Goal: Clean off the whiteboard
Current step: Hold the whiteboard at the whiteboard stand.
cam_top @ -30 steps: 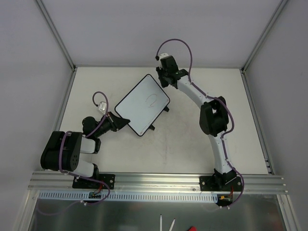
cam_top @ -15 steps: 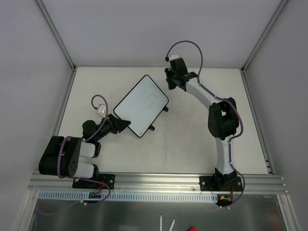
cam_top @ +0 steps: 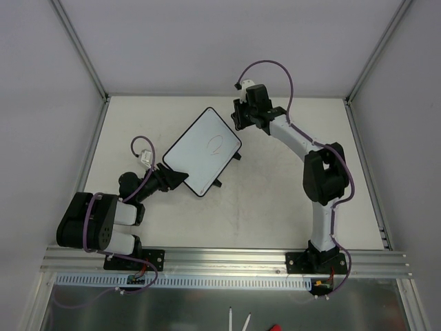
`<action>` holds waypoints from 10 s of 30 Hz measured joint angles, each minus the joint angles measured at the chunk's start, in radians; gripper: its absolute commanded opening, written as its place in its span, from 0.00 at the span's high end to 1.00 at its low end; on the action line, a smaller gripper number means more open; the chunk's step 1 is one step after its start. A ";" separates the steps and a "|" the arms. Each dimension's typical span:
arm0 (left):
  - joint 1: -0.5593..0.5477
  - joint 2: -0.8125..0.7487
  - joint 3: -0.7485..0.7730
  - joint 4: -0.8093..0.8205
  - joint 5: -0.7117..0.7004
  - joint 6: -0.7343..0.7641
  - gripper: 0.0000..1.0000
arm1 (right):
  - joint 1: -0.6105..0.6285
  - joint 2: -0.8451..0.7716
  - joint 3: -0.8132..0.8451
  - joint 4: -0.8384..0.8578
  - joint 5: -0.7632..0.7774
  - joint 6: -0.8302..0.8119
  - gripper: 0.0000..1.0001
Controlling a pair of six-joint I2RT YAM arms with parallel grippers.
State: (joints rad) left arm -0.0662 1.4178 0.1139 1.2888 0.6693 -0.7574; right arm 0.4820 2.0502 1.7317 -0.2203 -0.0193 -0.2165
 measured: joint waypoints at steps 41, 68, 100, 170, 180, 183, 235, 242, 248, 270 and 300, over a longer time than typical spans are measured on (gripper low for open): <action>-0.071 0.130 0.029 0.035 0.042 -0.061 0.94 | 0.124 0.090 0.151 0.043 -0.100 -0.001 1.00; -0.105 0.140 0.041 0.025 0.028 -0.061 1.00 | 0.182 0.150 0.227 -0.023 -0.010 -0.101 1.00; -0.111 0.128 0.047 0.002 0.023 -0.056 1.00 | 0.262 0.012 -0.028 0.053 -0.090 -0.142 1.00; -0.111 0.135 0.075 -0.011 -0.043 -0.034 1.00 | 0.220 0.073 -0.018 0.151 0.001 0.154 1.00; -0.111 0.136 0.078 -0.011 -0.044 -0.034 1.00 | 0.194 0.080 -0.043 0.200 -0.058 0.185 1.00; -0.111 0.137 0.078 -0.013 -0.042 -0.034 1.00 | 0.194 0.048 -0.121 0.278 -0.056 0.191 1.00; -0.112 0.140 0.088 -0.021 0.003 -0.036 1.00 | 0.180 0.076 0.020 0.105 -0.023 0.144 1.00; -0.112 0.140 0.088 -0.023 0.003 -0.036 1.00 | 0.179 0.077 0.018 0.111 -0.031 0.145 1.00; -0.112 0.140 0.090 -0.031 0.003 -0.036 1.00 | 0.186 0.047 -0.082 0.229 -0.025 0.142 1.00; -0.114 0.140 0.094 -0.031 0.002 -0.036 1.00 | 0.150 0.034 -0.160 0.277 0.039 0.311 1.00; -0.118 0.151 0.098 -0.030 0.005 -0.027 1.00 | 0.064 0.055 -0.138 0.147 -0.035 0.339 1.00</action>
State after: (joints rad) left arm -0.1844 1.5688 0.2123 1.2591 0.6739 -0.7845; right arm 0.5465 2.1056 1.5936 -0.0731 -0.0544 0.1223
